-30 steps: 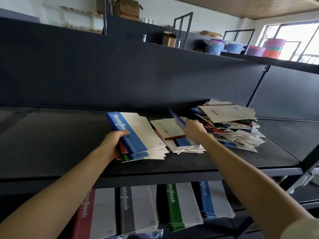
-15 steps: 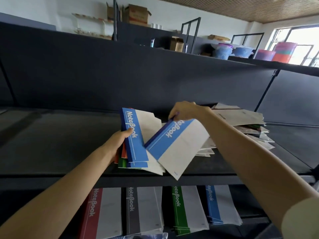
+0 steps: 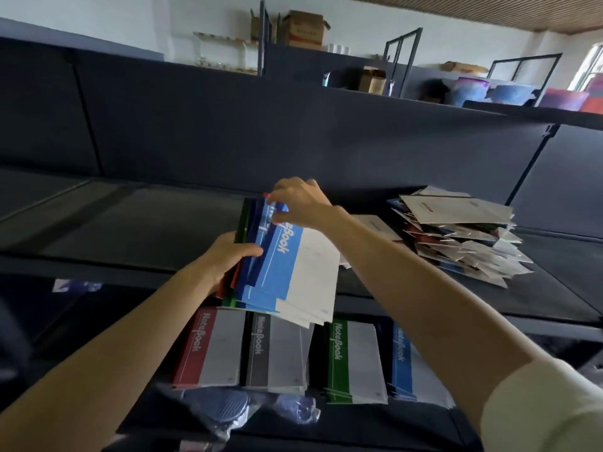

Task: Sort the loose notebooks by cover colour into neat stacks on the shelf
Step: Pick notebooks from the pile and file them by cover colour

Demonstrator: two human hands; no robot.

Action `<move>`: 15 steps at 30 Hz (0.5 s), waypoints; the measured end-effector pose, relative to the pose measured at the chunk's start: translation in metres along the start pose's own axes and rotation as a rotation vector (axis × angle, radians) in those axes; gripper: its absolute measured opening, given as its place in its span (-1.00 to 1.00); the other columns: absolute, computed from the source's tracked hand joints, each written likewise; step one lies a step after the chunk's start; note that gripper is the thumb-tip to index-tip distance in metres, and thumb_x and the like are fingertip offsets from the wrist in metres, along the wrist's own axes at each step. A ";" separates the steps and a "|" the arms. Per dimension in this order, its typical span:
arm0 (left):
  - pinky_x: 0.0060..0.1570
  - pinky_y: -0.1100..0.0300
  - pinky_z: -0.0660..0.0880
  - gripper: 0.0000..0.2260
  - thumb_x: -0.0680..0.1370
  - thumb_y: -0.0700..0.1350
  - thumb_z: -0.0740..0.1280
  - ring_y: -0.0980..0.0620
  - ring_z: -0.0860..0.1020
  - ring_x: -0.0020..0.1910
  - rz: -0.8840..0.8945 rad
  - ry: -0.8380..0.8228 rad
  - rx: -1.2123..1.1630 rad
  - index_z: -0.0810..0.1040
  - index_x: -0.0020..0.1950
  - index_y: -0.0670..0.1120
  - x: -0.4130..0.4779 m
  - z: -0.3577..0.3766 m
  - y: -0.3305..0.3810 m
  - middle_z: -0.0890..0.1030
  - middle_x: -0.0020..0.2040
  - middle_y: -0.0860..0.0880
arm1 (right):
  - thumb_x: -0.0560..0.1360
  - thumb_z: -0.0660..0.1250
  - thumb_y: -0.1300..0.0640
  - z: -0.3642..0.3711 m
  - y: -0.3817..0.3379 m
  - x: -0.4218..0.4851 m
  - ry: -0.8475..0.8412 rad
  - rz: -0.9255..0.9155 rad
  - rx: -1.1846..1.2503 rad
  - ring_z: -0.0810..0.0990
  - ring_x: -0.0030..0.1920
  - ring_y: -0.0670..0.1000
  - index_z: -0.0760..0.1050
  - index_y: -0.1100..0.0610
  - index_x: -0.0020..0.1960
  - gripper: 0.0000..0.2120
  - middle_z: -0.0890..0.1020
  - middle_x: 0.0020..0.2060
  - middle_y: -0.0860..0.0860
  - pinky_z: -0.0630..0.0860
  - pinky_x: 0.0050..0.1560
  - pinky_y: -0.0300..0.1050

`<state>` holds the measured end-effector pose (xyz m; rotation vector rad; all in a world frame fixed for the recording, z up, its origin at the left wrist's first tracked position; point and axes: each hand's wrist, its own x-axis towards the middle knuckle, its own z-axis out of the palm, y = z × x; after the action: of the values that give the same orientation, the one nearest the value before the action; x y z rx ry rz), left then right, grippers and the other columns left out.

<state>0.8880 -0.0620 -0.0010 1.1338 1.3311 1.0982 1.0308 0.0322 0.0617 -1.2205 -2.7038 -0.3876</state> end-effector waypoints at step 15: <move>-0.23 0.13 0.46 -0.83 0.53 -0.30 0.28 -0.07 0.57 -0.18 -0.176 0.338 -0.341 0.52 0.09 -0.13 -0.172 0.142 -0.104 0.60 -0.08 -0.13 | 0.45 0.42 0.09 0.085 -0.025 -0.285 -0.313 1.038 1.281 0.57 0.12 0.13 0.46 0.31 0.20 -0.58 0.58 0.13 0.12 0.51 0.03 -0.10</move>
<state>1.0296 -0.2439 -0.0880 0.5873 1.4017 1.3631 1.1972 -0.1616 -0.0925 -1.8352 -1.3824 1.4322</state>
